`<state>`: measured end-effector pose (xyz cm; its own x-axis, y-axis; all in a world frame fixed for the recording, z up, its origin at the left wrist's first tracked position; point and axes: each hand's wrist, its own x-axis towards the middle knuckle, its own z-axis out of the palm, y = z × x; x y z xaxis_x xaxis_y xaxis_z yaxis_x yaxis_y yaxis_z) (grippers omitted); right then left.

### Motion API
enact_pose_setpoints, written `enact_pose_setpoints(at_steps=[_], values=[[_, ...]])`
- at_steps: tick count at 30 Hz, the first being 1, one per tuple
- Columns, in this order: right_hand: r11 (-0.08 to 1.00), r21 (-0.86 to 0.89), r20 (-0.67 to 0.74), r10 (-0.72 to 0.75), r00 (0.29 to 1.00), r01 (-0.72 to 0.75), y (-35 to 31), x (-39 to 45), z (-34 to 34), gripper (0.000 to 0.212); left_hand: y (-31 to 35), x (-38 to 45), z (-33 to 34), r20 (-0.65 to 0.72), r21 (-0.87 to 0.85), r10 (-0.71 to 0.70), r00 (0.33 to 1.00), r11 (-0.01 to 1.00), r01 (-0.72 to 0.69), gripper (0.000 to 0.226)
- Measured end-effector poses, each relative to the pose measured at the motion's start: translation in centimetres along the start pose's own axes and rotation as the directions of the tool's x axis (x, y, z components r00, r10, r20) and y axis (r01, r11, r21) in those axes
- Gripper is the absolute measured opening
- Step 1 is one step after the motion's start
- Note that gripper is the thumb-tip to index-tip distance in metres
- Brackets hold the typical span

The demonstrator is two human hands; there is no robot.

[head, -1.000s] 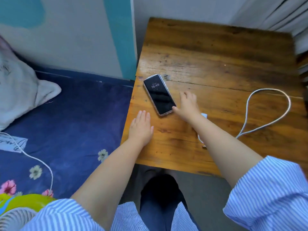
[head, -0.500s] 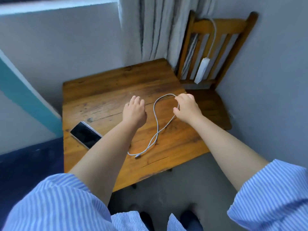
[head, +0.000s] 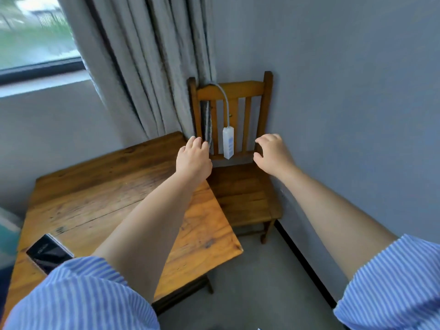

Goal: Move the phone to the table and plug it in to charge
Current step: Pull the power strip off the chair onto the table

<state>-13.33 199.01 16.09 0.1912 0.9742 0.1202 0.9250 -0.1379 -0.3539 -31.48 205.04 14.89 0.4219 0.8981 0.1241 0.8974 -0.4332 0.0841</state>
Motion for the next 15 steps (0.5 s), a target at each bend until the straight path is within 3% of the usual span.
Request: enact_pose_setpoints(at_steps=[10,15], values=[[0.996,-0.061,0.034,-0.061,0.998,0.063,5.6,11.9,-2.8,0.041,2.9,12.6,0.1,-0.007,-0.051,-0.069,0.998,0.996,0.069,0.045],[0.99,-0.101,0.1,-0.092,0.991,0.102,6.6,20.0,-3.4,0.041,2.8,20.1,0.7,0.073,-0.106,-0.118,0.99,0.987,0.125,0.043]])
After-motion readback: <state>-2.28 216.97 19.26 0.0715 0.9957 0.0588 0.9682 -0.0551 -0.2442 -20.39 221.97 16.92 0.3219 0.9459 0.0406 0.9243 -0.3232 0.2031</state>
